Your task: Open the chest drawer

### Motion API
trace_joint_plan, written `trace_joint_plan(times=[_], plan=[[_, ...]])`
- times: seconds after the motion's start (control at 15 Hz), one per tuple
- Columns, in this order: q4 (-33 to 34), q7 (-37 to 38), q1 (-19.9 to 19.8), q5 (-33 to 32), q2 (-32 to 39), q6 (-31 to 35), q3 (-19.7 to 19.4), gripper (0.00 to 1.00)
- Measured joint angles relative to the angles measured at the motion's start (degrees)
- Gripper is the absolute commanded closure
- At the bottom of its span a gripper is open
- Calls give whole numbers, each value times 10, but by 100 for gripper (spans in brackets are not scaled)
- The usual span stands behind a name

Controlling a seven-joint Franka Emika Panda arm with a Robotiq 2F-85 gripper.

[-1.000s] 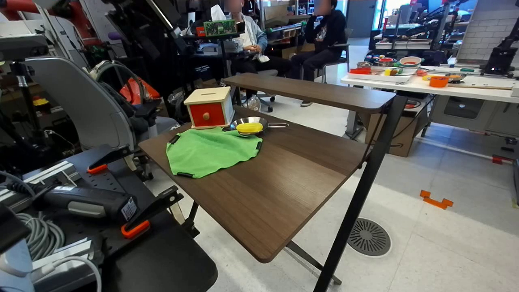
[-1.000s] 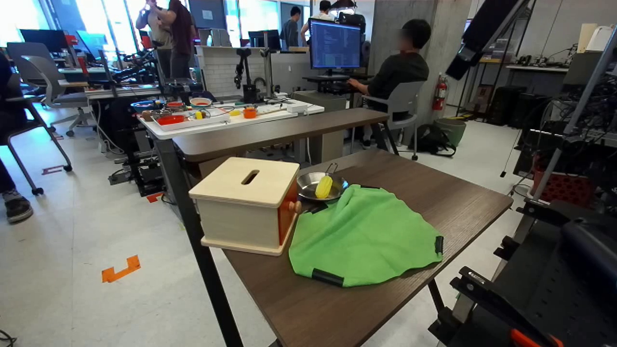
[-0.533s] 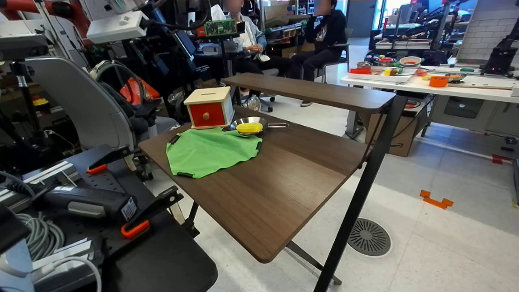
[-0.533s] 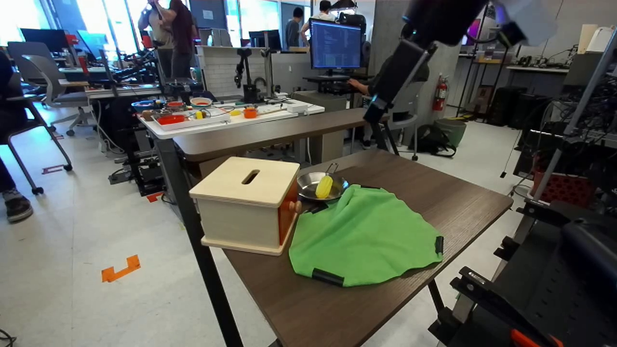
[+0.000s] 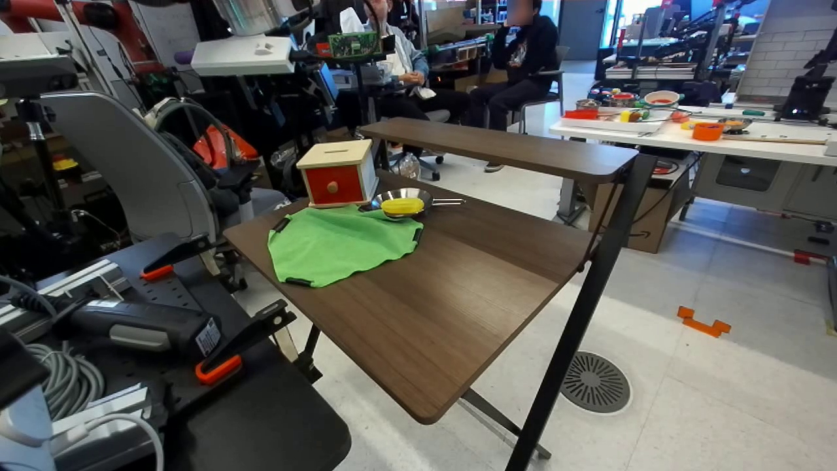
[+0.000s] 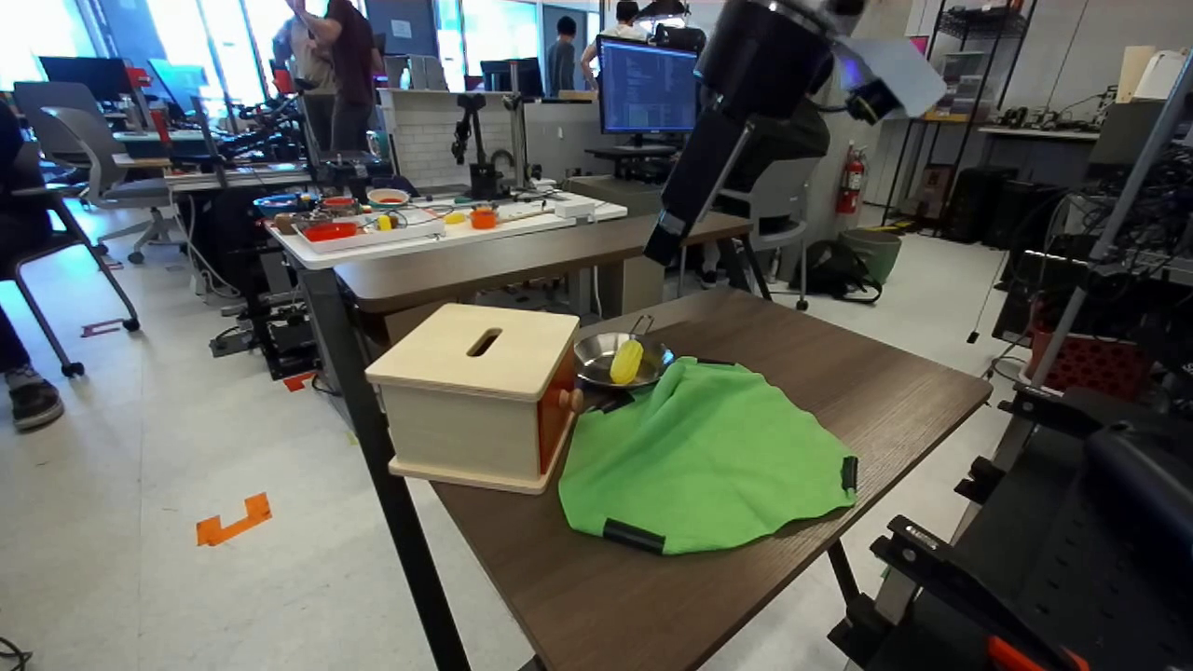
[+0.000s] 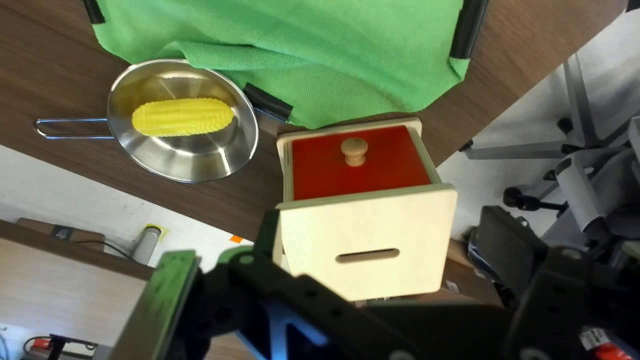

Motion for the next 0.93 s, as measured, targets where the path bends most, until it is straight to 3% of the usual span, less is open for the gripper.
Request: trace_joint_plan(times=[0.4,0.67,0.93], plan=[[21,-33,-30,-16,53,-24,6,0],[38,19,-63,-108,84,-25,40,0],[61,125,-57,-231,115,-25,37,0]])
